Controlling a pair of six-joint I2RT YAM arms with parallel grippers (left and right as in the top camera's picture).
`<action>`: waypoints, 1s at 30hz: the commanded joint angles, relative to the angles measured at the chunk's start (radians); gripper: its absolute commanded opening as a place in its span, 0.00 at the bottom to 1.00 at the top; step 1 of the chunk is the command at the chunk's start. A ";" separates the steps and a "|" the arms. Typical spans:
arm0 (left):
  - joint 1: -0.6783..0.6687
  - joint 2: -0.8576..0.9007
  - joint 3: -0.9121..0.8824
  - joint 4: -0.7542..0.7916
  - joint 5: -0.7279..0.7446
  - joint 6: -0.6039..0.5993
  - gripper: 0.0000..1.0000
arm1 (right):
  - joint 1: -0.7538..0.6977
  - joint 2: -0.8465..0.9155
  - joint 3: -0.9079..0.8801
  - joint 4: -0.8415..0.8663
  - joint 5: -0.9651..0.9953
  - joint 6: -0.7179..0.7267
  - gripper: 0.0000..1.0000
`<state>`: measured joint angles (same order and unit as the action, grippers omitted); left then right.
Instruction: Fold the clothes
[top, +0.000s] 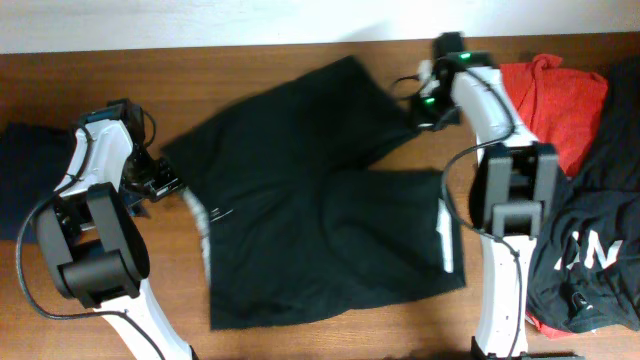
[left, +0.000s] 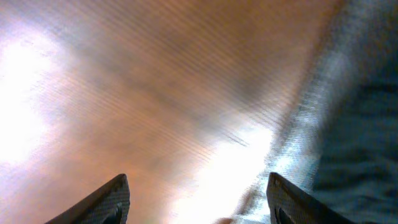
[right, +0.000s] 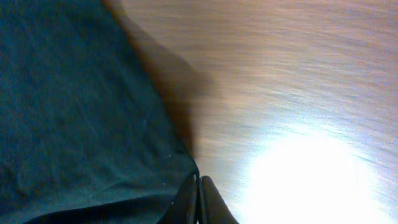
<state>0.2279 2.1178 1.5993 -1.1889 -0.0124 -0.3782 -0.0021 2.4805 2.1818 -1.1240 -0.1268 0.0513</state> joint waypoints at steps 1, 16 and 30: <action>-0.012 0.005 0.019 0.101 0.183 0.070 0.70 | -0.077 -0.032 0.029 -0.099 0.132 0.072 0.04; -0.076 0.003 0.241 -0.359 0.160 0.234 0.70 | -0.286 -0.245 0.174 -0.575 -0.082 0.219 0.99; -0.219 -0.476 -0.136 -0.344 0.019 0.134 0.70 | -0.280 -0.972 -0.762 -0.371 0.001 0.354 0.99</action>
<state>0.0113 1.8267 1.5780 -1.6012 0.0357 -0.2031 -0.2863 1.6470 1.5593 -1.5341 -0.1387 0.3096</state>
